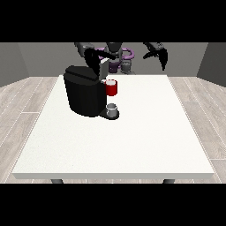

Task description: Insert the coffee pod into the coffee machine and close the lid

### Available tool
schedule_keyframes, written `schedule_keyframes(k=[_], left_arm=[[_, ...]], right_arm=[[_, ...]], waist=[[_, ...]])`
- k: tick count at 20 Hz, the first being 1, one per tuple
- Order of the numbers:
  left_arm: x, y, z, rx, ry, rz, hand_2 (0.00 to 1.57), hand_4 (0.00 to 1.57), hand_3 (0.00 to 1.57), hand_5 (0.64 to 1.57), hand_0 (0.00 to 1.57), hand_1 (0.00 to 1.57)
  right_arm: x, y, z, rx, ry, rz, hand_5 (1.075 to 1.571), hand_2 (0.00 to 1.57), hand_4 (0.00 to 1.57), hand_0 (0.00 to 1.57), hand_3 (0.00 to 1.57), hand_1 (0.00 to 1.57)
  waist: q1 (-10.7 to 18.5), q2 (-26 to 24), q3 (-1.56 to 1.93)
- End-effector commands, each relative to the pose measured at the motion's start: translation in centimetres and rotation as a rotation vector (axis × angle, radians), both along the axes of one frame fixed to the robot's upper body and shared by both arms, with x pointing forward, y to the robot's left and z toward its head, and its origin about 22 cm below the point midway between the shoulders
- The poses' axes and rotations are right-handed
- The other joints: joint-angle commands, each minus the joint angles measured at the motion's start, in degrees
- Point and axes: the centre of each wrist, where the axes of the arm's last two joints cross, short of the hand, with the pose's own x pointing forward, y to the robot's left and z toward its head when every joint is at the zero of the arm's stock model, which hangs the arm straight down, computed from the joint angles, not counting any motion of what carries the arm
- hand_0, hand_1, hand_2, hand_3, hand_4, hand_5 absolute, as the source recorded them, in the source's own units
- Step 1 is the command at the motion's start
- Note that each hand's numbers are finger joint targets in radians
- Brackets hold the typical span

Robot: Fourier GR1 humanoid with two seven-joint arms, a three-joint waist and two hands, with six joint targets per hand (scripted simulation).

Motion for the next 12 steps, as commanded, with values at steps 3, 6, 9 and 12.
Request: schedule_keyframes(k=[3, 6, 9, 12], left_arm=[[-0.3, 1.2, -0.4, -0.001, 0.001, 0.007, 0.00, 0.38, 0.00, 1.571, 0.00, 0.00], [0.0, -0.7, -0.6, -0.003, -0.002, -0.011, 0.00, 0.33, 0.00, 1.571, 0.00, 0.00], [0.9, -1.2, 0.7, -0.005, -0.049, -0.051, 0.00, 0.40, 0.00, 1.571, 0.00, 0.00], [1.0, -1.1, 1.3, 0.017, -0.102, -0.102, 0.00, 0.41, 0.00, 1.571, 0.00, 0.00]], right_arm=[[-0.2, 4.5, 0.9, -0.017, -0.072, 0.113, 1.571, 0.00, 0.00, 0.00, 0.00, 0.00], [0.0, 4.6, 2.6, -0.084, -0.089, 0.130, 1.571, 0.00, 0.00, 0.00, 0.00, 0.00], [0.1, 5.3, 5.0, -0.116, -0.173, 0.078, 1.571, 0.00, 0.09, 0.00, 0.00, 0.00], [0.3, 3.2, 8.6, -0.146, -0.224, 0.036, 1.571, 0.00, 0.22, 0.00, 0.00, 0.00]], waist=[[2.6, 0.2, -0.30], [2.3, 0.2, -0.30], [5.9, 3.8, -0.31], [9.2, 6.1, -0.31]])
